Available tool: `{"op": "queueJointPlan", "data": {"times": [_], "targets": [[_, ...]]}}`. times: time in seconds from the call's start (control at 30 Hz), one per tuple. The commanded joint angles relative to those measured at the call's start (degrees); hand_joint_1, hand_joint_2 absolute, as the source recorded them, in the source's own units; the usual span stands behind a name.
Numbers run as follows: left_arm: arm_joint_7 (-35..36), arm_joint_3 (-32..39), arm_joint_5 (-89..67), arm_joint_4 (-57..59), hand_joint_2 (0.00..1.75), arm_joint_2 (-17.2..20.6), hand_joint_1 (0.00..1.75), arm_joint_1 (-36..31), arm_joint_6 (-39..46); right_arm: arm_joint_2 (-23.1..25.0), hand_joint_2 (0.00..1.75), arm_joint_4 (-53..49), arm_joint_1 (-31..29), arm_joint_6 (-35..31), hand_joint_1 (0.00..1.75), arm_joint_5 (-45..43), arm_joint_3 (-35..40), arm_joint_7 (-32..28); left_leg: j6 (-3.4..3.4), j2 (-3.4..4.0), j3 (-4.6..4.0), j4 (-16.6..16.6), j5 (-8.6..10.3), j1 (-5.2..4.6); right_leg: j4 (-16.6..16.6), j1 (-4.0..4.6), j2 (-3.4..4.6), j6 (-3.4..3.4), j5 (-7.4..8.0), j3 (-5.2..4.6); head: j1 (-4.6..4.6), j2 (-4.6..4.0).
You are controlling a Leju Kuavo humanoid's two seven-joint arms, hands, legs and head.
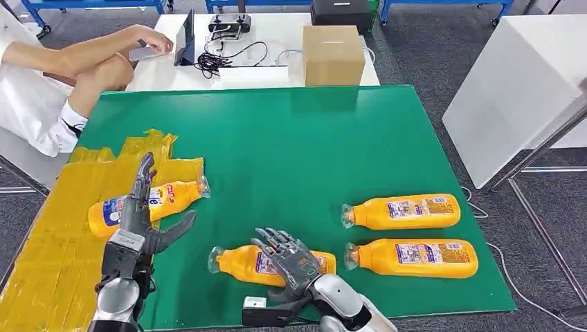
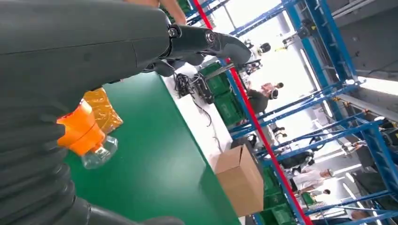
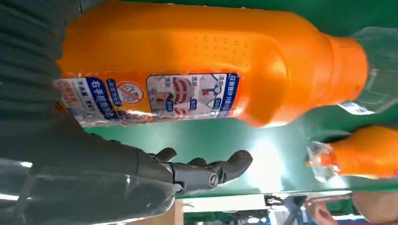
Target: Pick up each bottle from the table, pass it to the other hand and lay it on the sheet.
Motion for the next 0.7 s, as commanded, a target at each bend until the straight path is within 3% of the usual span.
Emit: {"op": "queueJointPlan", "data": {"times": [0.03, 0.2, 0.4, 0.57, 0.6, 0.63, 0.67, 0.7], "targets": [[0.81, 1.39, 0.19, 1.64, 1.75, -0.84, 0.00, 0.46, -0.03, -2.89, 1.75, 1.88, -0.26, -0.02, 0.00, 3.45, -0.07, 2.50, 0.00, 0.01, 0.13, -0.06, -0.02, -0.01, -0.09, -0.01, -0.02, 0.03, -0.01, 0.15, 0.00, 0.00], [0.99, 1.55, 0.29, 1.70, 1.75, -0.95, 0.00, 0.45, -0.28, -3.40, 1.75, 1.35, -0.38, 0.71, 0.00, 3.57, -0.63, 3.13, -0.01, -0.02, 0.17, -0.06, -0.02, -0.02, -0.09, -0.01, -0.05, 0.02, -0.02, 0.20, 0.00, 0.00], [1.59, 1.61, 0.29, 0.99, 1.75, -1.47, 0.00, 1.33, -0.60, -2.36, 1.75, 4.54, -2.53, 1.41, 0.00, 7.99, -3.64, 9.36, -0.01, 0.00, 0.22, -0.03, -0.01, -0.03, -0.05, -0.02, -0.02, 0.02, -0.01, 0.22, 0.00, 0.00], [1.71, 1.61, 0.26, 0.91, 1.75, -1.46, 0.00, 1.42, -0.63, -2.01, 1.75, 5.68, -3.13, 1.68, 0.00, 8.17, -4.06, 9.75, -0.02, 0.03, 0.26, -0.05, 0.00, 0.00, -0.10, 0.00, 0.00, 0.01, 0.01, 0.27, 0.00, 0.00], [1.80, 1.50, 0.25, 1.31, 1.75, -1.44, 0.00, 1.08, -0.68, -1.82, 1.75, 7.24, -3.84, 2.22, 0.07, 7.83, -4.38, 9.92, -0.01, 0.00, 0.26, -0.04, -0.01, -0.01, -0.08, -0.01, -0.02, 0.01, 0.00, 0.27, 0.02, 0.00], [1.76, 1.29, 0.23, 1.60, 1.75, -1.49, 0.00, 0.76, -0.59, -1.52, 1.75, 9.14, -4.77, 2.36, 1.17, 7.99, -4.85, 10.26, -0.02, 0.03, 0.30, -0.06, -0.02, 0.00, -0.12, 0.01, -0.01, 0.02, 0.00, 0.32, 0.00, 0.00], [1.81, 1.16, 0.25, 1.67, 1.75, -1.51, 0.00, 0.67, -0.63, -1.21, 1.75, 9.92, -5.18, 2.21, 1.75, 7.86, -5.28, 10.07, -0.01, 0.06, 0.29, -0.06, 0.00, -0.01, -0.10, 0.00, 0.04, 0.01, 0.02, 0.29, 0.00, 0.00], [1.83, 0.94, 0.26, 2.01, 1.75, -1.42, 0.00, 0.36, -0.69, -1.04, 1.75, 10.94, -5.64, 2.42, 1.75, 7.14, -5.68, 9.24, 0.00, 0.05, 0.28, -0.05, 0.00, -0.01, -0.09, 0.00, 0.02, 0.01, 0.01, 0.28, 0.00, 0.00]]}}
